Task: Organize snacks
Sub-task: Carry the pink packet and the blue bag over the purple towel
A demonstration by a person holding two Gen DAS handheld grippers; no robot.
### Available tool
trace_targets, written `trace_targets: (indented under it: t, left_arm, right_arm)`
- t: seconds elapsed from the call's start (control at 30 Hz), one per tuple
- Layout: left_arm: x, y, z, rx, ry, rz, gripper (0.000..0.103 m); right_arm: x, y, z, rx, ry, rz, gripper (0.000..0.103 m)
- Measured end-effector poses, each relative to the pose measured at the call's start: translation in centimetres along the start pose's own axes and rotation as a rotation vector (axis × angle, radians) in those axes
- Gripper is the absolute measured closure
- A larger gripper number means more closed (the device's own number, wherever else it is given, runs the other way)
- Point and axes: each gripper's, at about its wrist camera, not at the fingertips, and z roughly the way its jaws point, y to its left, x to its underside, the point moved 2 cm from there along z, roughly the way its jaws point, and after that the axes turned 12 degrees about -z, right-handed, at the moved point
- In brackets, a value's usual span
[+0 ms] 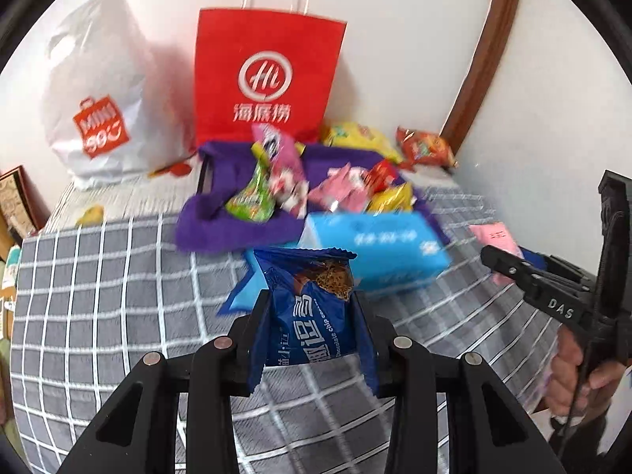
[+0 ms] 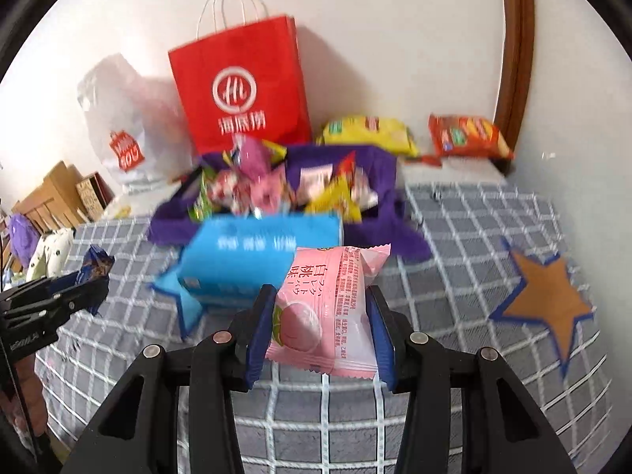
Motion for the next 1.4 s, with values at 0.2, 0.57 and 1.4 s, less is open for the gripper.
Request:
trace_targets:
  t: [0.2,0.57,1.4]
  left_arm:
    - [-4.4,-2.2,-1.3,0.011,-0.051,0.011,0.066]
    - [-11.2,-4.1,-0.2,0.021,-0.075,0.036,0.066]
    - [-17.5,-0.1,10.4,-0.013,0.006,0.001,0.066]
  right_arm:
    - [-4.7,0.0,-1.9,0.001,-0.067,0.004,0.057]
    - [-11.4,-0.3,-1.8,0.025,-0.136,-0.032,0.057]
    - [-16.7,-1.8,13.1,0.023,0.015,-0.039,0.057]
